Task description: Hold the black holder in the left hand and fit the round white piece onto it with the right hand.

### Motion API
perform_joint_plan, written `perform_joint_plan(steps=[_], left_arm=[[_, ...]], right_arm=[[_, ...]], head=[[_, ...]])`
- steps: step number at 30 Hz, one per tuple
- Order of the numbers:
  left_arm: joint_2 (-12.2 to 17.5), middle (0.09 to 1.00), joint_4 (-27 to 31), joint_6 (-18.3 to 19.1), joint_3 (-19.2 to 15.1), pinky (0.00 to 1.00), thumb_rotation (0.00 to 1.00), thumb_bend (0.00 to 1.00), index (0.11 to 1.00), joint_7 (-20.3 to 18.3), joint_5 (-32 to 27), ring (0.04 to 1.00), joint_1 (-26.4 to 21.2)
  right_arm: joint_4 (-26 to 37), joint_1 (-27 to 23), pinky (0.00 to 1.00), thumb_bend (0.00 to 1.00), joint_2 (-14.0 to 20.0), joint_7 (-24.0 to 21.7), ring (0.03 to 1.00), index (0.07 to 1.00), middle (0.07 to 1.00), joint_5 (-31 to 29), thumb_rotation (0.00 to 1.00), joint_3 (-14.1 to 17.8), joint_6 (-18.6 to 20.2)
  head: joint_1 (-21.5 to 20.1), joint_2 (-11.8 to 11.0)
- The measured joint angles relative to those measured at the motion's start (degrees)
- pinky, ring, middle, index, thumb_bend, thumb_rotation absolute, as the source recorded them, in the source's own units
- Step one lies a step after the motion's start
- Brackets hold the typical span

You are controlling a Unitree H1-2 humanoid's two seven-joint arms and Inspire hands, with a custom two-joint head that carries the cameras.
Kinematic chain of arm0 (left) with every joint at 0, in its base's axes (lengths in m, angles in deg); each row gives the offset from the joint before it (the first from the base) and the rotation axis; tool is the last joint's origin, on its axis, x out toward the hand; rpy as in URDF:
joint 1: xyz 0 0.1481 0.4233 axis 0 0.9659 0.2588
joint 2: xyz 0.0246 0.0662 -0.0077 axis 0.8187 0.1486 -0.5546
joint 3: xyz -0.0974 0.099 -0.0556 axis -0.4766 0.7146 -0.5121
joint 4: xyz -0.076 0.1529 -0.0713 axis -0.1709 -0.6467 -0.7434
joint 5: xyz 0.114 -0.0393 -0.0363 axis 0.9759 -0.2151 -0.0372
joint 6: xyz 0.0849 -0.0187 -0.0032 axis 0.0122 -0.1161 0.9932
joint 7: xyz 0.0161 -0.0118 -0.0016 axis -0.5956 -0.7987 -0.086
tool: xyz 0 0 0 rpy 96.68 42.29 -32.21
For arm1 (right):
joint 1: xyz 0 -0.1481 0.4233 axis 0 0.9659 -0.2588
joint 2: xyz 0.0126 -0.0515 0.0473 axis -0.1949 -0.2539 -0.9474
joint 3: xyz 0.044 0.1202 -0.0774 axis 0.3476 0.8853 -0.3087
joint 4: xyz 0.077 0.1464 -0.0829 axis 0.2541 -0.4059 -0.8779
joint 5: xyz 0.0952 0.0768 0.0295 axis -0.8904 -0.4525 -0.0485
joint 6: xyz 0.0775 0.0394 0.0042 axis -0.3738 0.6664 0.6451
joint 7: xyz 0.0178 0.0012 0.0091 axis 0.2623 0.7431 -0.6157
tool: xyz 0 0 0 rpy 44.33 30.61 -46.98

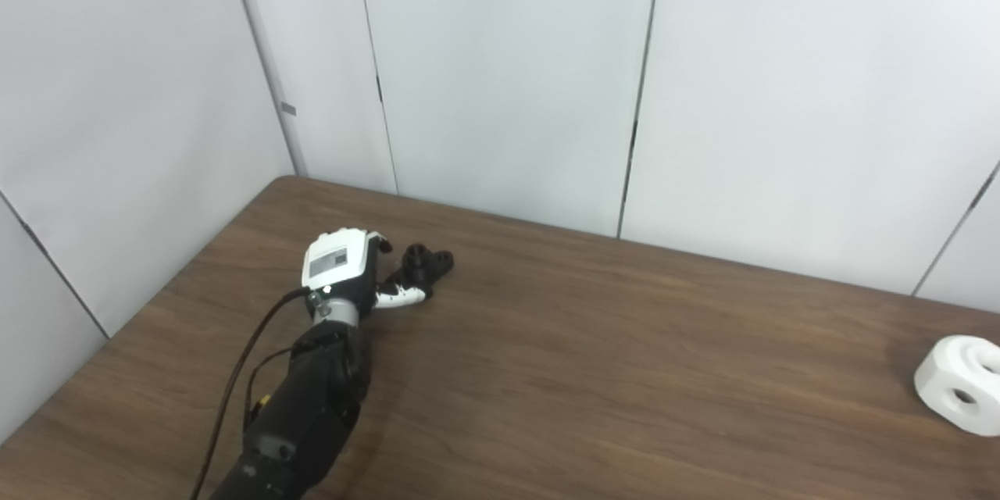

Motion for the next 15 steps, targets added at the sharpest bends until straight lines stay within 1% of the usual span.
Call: perform_joint_plan(steps=[2,8,15], left_arm=[[-0.05,0.862,0.0,0.01,-0.43,1.0,0.39,0.83,0.708,-0.01,-1.16,0.939,-0.02],[-0.23,0.849,0.0,0.17,-1.45,1.0,0.39,0.82,0.677,-0.51,-3.73,0.928,-0.12],[-0.65,0.847,0.0,0.54,-2.68,1.0,0.39,0.81,0.667,-1.85,-4.09,0.913,-0.56]], right_arm=[[0.07,0.0,0.91,0.44,-0.03,0.2,0.952,0.98,0.949,0.2,1.0,-0.01,0.06],[0.15,0.01,0.91,0.44,-0.08,0.57,0.95,0.978,0.948,1.0,1.0,-0.04,0.12],[0.21,0.04,0.91,0.44,-0.08,0.59,0.948,0.977,0.947,1.28,1.0,-0.06,0.14]], head=[[0.0,0.0],[-0.09,0.35],[-0.35,0.62]])
